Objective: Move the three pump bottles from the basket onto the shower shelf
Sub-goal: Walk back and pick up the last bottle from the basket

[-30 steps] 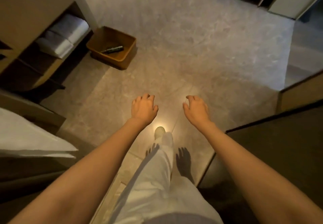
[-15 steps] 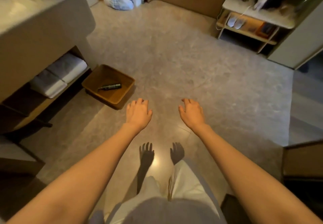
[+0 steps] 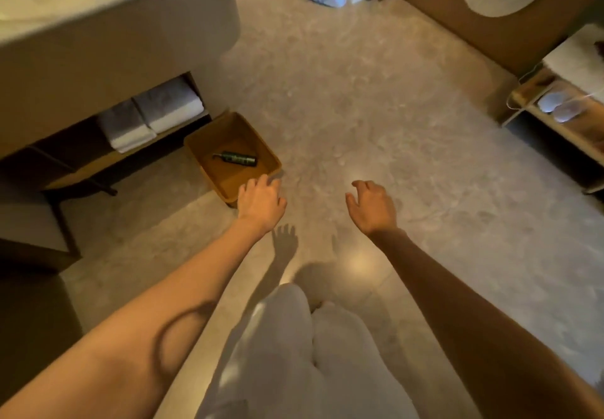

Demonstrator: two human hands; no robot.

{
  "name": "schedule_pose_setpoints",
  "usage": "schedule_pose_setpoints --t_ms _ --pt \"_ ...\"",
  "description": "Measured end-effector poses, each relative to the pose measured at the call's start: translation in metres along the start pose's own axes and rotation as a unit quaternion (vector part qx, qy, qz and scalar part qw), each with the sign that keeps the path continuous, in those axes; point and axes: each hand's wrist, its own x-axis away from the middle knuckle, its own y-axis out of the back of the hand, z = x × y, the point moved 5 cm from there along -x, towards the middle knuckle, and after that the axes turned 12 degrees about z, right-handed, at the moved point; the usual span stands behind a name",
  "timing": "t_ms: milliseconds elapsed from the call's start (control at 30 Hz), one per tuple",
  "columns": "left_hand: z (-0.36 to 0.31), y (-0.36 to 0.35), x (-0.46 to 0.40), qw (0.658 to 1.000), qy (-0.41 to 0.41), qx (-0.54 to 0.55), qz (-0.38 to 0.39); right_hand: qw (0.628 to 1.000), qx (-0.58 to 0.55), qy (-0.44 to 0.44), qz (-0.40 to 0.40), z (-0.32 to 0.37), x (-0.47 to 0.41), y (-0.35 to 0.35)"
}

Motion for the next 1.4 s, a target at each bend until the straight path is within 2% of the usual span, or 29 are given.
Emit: schedule_pose_setpoints --t_ms 167,267,433,700,1000,1167,1400 --pt "0.013 0.015 -0.054 0.996 0.071 0.048 0.01 0.994 0.056 0.089 0.019 0.012 -0.084 0.011" --pt "0.03 0.024 -0.091 0.991 0.111 0.075 0.016 0.99 0.059 0.116 0.062 0.03 -0.143 0.016" --pt "0.066 0.048 -0.157 0.978 0.171 0.12 0.001 0.978 0.088 0.166 0.088 0.079 -0.236 0.031" --pt "0.118 0.075 -0.212 0.95 0.245 0.192 -0.003 0.94 0.145 0.276 0.137 0.164 -0.347 0.048" --pt "0.165 0.087 -0.273 0.882 0.4 0.248 -0.024 0.861 0.229 0.409 0.196 0.254 -0.469 0.038" --pt "0.173 0.083 -0.3 0.823 0.485 0.294 -0.038 0.797 0.268 0.484 0.242 0.287 -0.527 0.022" --pt "0.18 0.031 -0.347 0.783 0.513 0.352 -0.009 0.718 0.356 0.544 0.248 0.307 -0.577 -0.039"
